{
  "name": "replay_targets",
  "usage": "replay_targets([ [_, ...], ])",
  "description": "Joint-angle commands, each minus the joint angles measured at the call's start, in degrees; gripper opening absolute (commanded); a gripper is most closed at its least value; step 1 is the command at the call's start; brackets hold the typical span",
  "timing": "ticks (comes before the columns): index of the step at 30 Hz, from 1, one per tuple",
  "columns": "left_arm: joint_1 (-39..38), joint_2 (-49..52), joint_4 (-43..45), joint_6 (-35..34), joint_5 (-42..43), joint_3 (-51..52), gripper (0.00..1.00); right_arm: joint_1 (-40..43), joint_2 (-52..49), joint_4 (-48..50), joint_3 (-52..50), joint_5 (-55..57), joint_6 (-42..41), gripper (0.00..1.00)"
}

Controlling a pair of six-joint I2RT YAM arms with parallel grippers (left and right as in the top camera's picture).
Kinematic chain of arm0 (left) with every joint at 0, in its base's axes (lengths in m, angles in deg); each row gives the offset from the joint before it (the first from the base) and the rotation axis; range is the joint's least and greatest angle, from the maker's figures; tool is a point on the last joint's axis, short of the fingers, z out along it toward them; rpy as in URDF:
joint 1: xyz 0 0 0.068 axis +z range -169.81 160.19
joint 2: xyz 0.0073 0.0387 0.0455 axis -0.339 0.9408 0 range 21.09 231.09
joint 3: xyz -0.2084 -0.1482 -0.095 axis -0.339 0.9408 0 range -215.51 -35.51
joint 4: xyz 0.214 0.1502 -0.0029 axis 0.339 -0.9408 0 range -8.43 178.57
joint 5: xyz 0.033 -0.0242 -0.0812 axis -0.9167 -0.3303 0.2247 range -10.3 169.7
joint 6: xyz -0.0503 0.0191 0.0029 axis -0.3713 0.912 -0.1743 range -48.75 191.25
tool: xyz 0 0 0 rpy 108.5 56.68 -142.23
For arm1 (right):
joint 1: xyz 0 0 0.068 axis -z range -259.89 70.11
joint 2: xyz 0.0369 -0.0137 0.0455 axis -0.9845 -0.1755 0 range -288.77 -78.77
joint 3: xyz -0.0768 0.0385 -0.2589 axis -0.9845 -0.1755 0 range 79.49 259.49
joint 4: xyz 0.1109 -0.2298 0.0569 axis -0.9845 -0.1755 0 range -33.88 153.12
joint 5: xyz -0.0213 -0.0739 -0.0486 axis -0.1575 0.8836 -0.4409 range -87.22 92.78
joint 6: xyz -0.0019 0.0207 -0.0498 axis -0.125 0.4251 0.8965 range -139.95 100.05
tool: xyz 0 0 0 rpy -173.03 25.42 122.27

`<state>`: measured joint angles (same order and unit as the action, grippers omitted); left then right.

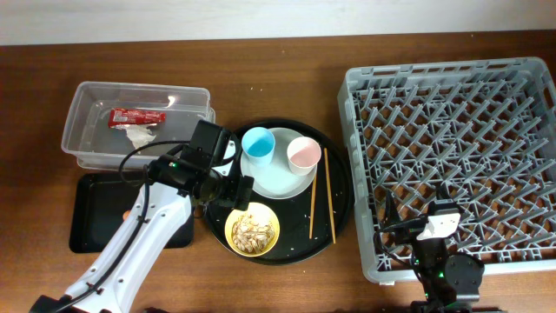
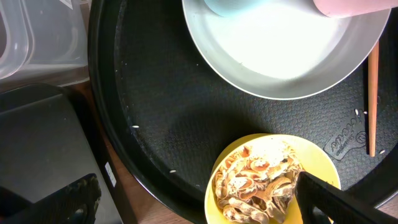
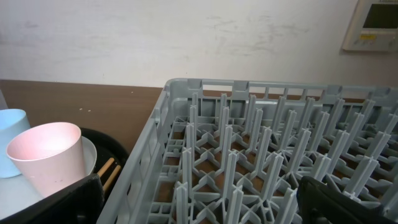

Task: Sort waste into correct bins and load items into the dishwasher rack
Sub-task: 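Lift the yellow bowl toward the black rectangular tray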

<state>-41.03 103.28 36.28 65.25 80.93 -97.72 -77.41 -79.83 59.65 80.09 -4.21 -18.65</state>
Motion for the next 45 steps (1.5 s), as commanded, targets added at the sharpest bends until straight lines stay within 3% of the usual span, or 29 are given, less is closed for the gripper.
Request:
replay_targets([
  [1,-0.02,-0.24,0.15,0.48,-0.61,-0.83,0.99,0.22,0.22,-0.24,-0.28,-0.33,-0.22,0.98],
  [23,-0.02,-0.24,0.61,0.44,-0.57,-0.83,0.99,0.22,0.22,-0.24,-0.28,-0.31,-0.22,0.98],
  [26,-0.02,-0.24,4.57,-1.05,8.44,-0.83,0.99,0.22,0.22,-0.24,-0.28,-0.31,-0.22,0.98],
  [27,-0.07,-0.24,5.42,-1.70,12.26,-0.83,0.79,0.22,0.22,-0.24,-0.28,-0.31,-0.22,0.98],
  [28,-0.63,-0.22,5.68,-1.84,19.19,-0.79,0.13,0.22,0.22,-0.24,-0.28,-0.33,-0.22,0.98],
  [29,-1.84,-0.17,6.45,-4.90,19.76,-0.79,0.12,0.22,0.22,-0.24,-0.28,-0.31,-0.22,0.98],
  [30,-3.93,-0.17,6.95,-8.02,18.34,-0.79,0.02,0.22,0.22,-0.24,-0.28,-0.33,-0.22,0.98],
  [33,-14.49,-0.17,8.11,-14.40,8.50,-0.79,0.04,0.22,0.22,-0.24,-0.28,-0.33,-0.22,0.98],
  [34,-20.98,-0.15,8.11,-17.16,0.28,-0.79,0.12,0.22,0.22,-0.24,-0.28,-0.33,-0.22,0.98],
  [36,-27.80,0.09,8.04,-19.10,-3.89,-0.79,0.32,0.22,0.22,-0.24,-0.28,-0.31,-0.22,0.98],
  [39,-35.56,2.93,5.77,-24.83,-9.60,-0.72,0.35,0.22,0.22,-0.24,-0.28,-0.33,-0.22,0.98],
  [43,-35.95,7.30,1.29,-27.54,-18.18,-0.72,0.39,0.22,0.22,-0.24,-0.28,-0.33,-0.22,0.98],
  [45,-34.67,7.37,0.37,-27.63,-18.62,-0.70,0.41,0.22,0.22,-0.24,-0.28,-0.31,-0.22,0.98],
])
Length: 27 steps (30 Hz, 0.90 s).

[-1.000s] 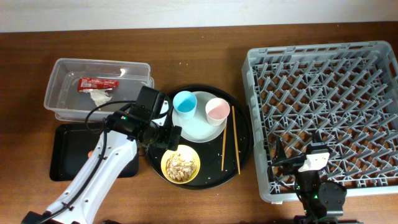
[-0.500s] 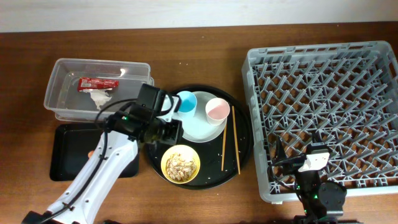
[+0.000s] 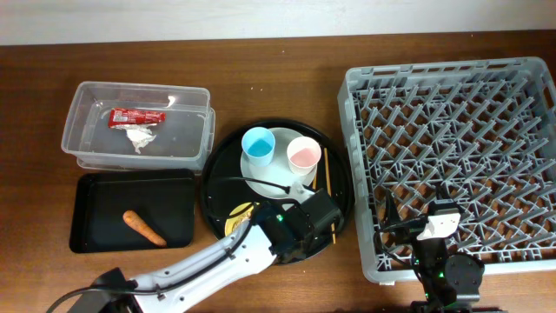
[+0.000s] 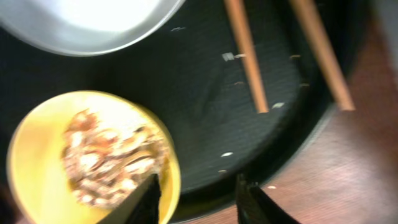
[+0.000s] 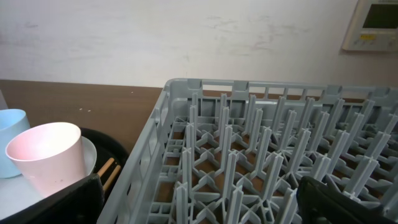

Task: Sort waste into correct bins and load items into the dishwasher rack
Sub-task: 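Lift the yellow bowl toward the black rectangular tray, then tip the yellow bowl to dump peanut shells onto the black tray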

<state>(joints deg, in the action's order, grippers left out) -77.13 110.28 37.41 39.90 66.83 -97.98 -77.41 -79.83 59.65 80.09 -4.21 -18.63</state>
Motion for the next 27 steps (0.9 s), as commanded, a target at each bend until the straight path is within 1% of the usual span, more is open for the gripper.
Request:
replay_targets([
  [1,1.68,0.63,-0.96,-2.32,-4.81,-0.11,0.43,0.22,0.22,-0.24,-0.28,-0.33,-0.24,0.98],
  [4,1.66,2.99,1.14,-3.98,-5.07,2.05,0.42,0.22,0.22,-0.24,-0.28,-0.33,-0.24,0.98],
  [8,1.66,6.69,2.49,-4.02,-3.89,2.73,0.42,0.22,0.22,-0.24,-0.28,-0.33,-0.24,0.98],
  [16,1.62,7.41,2.71,-4.00,-1.92,3.48,0.41,0.22,0.22,-0.24,-0.28,-0.33,-0.24,0.98],
  [18,1.62,7.45,2.73,-4.02,-1.90,4.15,0.27,0.22,0.22,-0.24,-0.28,-0.33,-0.24,0.98],
  [19,1.62,7.45,2.75,-4.02,-1.90,4.28,0.25,0.22,0.22,-0.24,-0.28,-0.31,-0.24,0.98],
  [24,1.62,7.45,2.86,-4.00,-0.61,4.31,0.22,0.22,0.22,-0.24,-0.28,-0.33,-0.24,0.98],
  [25,1.62,7.45,2.69,-4.00,-0.07,4.33,0.19,0.22,0.22,-0.24,-0.28,-0.33,-0.24,0.98],
  [27,1.62,7.45,2.58,-3.98,0.00,4.33,0.19,0.22,0.22,-0.24,-0.28,-0.33,-0.24,0.98],
])
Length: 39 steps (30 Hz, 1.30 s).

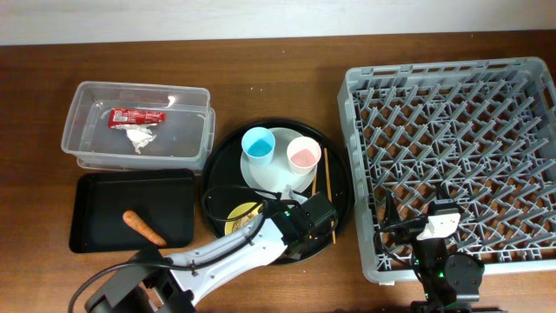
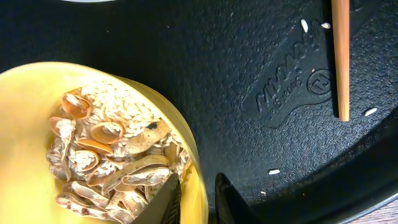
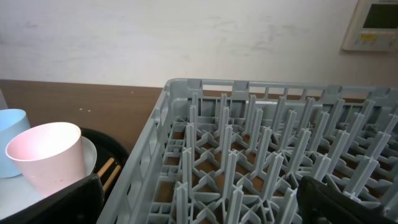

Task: Sort waste into correct bins and load items into the dishwasher rack
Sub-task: 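Tip the yellow bowl to dump peanut shells onto the black tray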

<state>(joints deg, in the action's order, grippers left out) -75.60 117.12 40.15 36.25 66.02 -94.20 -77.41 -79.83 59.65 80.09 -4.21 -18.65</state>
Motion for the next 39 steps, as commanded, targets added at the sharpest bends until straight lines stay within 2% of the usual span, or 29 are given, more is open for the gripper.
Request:
replay_targets([
  [1,0.09,0.61,-0.26,-0.33,0.83,0.55,0.18,0.22,0.22,-0.24,-0.28,-0.33,-0.22,0.99],
  [6,0.09,2.12,0.13,-0.35,0.85,0.55,0.18,0.22,0.22,-0.24,-0.28,-0.33,-0.22,0.98],
  [7,0.09,2.10,0.15,-0.35,0.83,0.52,0.06,0.22,0.22,-0.24,-0.28,-0.33,-0.22,0.98],
  [8,0.09,2.10,0.22,-0.35,0.83,0.46,0.00,0.22,0.22,-0.24,-0.28,-0.31,-0.22,0.98],
  [14,0.11,2.03,-2.36,3.43,-1.40,-3.15,0.00,0.22,0.22,-0.24,-0.28,-0.33,-0.22,0.98],
  [16,0.28,1.84,-7.52,3.39,-7.76,-7.10,0.00,0.22,0.22,-0.24,-0.28,-0.33,-0.22,0.98],
  [18,2.58,1.27,-13.53,3.39,-8.22,-12.28,0.00,0.22,0.22,-0.24,-0.28,-0.31,-0.22,0.98],
  [20,6.60,0.04,-16.74,3.87,-8.22,-14.67,0.00,0.22,0.22,-0.24,-0.28,-0.31,-0.22,0.98],
  [23,17.09,-2.89,-19.93,6.69,-4.94,-14.64,0.00,0.22,0.22,-0.24,-0.28,-0.33,-0.22,0.98],
  [27,30.97,-9.03,-19.80,11.63,4.68,-14.64,0.00,0.22,0.22,-0.24,-0.28,-0.33,-0.22,0.98],
  [31,43.04,-14.12,-18.84,13.18,9.38,-14.53,0.00,0.22,0.22,-0.24,-0.28,-0.31,-0.22,0.98],
  [39,65.61,-15.52,-14.49,27.04,35.87,-11.23,0.00,0.22,0.22,-0.24,-0.28,-0.33,-0.22,0.98],
])
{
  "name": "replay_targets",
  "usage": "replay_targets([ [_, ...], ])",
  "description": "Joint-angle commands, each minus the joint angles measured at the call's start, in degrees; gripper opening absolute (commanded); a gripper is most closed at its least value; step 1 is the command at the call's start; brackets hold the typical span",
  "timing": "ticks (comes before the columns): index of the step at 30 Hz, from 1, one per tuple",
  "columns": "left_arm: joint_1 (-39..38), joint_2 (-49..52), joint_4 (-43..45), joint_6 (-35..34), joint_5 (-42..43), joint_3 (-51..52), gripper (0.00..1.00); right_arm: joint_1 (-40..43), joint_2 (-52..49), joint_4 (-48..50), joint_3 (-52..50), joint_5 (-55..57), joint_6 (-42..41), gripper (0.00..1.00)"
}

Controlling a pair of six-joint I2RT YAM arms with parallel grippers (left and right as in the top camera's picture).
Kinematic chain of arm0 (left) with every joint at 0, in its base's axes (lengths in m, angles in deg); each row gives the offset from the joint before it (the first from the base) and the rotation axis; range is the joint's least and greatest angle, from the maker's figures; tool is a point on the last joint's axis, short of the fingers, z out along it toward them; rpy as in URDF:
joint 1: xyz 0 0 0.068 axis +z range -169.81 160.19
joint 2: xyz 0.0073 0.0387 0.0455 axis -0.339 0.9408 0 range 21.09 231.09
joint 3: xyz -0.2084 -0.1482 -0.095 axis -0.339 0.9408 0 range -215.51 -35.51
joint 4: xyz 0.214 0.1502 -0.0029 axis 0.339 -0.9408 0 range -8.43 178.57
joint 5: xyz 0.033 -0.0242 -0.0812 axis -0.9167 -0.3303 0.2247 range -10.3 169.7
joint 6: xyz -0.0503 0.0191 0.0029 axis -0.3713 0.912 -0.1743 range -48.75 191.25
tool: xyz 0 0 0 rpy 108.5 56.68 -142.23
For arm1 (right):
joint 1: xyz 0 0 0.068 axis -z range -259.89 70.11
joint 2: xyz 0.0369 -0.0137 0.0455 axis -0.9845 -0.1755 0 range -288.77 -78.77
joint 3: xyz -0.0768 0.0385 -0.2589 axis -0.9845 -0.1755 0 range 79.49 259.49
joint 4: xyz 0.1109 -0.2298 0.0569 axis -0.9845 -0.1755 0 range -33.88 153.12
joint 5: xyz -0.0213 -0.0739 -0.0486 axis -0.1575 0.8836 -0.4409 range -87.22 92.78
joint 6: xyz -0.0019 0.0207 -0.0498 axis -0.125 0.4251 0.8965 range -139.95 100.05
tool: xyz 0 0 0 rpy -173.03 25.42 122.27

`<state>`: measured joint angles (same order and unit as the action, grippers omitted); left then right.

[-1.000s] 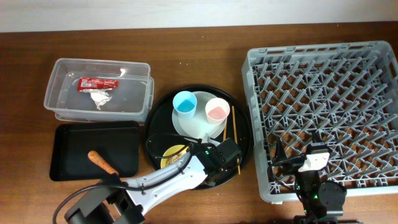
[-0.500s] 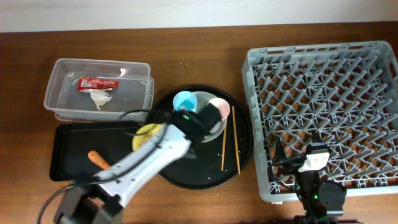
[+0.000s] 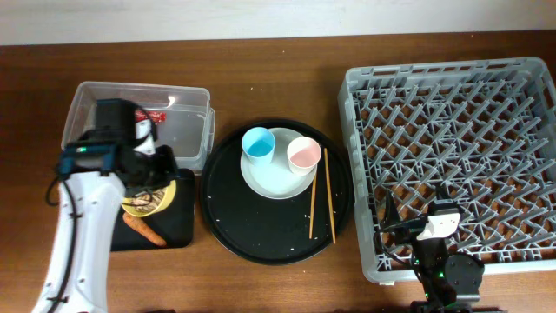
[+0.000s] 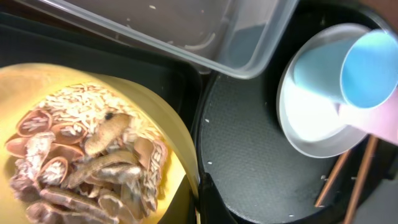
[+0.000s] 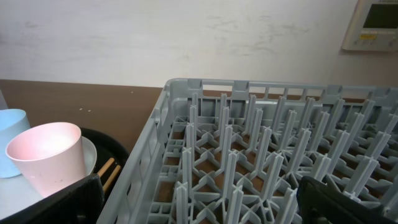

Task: Sort waste into correct bins and load items into the dishwasher rack
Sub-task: 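Tip the yellow bowl to dump peanut shells onto the black tray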

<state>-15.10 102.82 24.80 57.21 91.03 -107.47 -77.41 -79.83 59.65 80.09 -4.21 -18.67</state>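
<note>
A yellow bowl (image 3: 149,199) full of nut shells (image 4: 81,165) hangs over the black rectangular tray (image 3: 180,224) at the left. My left gripper (image 3: 167,179) is shut on the bowl's rim (image 4: 186,180). On the round black tray (image 3: 261,235) remain a white plate (image 3: 278,178), a blue cup (image 3: 258,143), a pink cup (image 3: 303,154) and two chopsticks (image 3: 328,196). The grey dishwasher rack (image 3: 452,148) stands at the right. My right gripper (image 5: 199,208) rests open at the rack's front edge, nothing between its fingers (image 5: 53,202).
A clear plastic bin (image 3: 187,130) holding a red wrapper (image 3: 156,115) sits behind the rectangular tray. An orange carrot (image 3: 144,229) lies in that tray under the bowl's near side. Bare wooden table (image 3: 278,61) runs along the back.
The yellow bowl has left the round tray and is now held over the black rectangular tray at the left. My left arm has swung left with it. The right arm is unchanged.
My left gripper was open over the round tray beside the yellow bowl. Then it was at the bowl's right side with jaws narrowed, then astride the rim. Now the bowl is held above the rectangular tray. The right gripper stayed open at the rack.
</note>
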Motion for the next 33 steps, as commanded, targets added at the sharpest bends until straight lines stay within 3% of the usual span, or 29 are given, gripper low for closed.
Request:
replay_targets([
  [1,9.38,-1.22,1.68,8.37,15.93,3.39,0.00,0.22,0.22,-0.24,-0.28,-0.33,-0.20,0.98],
  [4,19.02,-1.20,6.64,14.19,33.24,10.16,0.00,0.22,0.22,-0.24,-0.28,-0.33,-0.20,0.98],
  [6,23.78,-1.20,13.94,14.99,40.37,17.18,0.00,0.22,0.22,-0.24,-0.28,-0.33,-0.20,0.98],
  [10,28.11,-1.18,19.85,17.55,49.53,23.02,0.00,0.22,0.22,-0.24,-0.28,-0.31,-0.20,0.98],
  [14,34.07,-1.20,19.56,21.90,64.52,23.45,0.00,0.22,0.22,-0.24,-0.28,-0.33,-0.20,0.98],
  [20,39.36,-1.20,19.15,24.09,77.72,24.33,0.00,0.22,0.22,-0.24,-0.28,-0.33,-0.20,0.98],
  [33,45.72,-1.18,17.64,23.78,78.86,24.41,0.00,0.22,0.22,-0.24,-0.28,-0.33,-0.20,0.98],
])
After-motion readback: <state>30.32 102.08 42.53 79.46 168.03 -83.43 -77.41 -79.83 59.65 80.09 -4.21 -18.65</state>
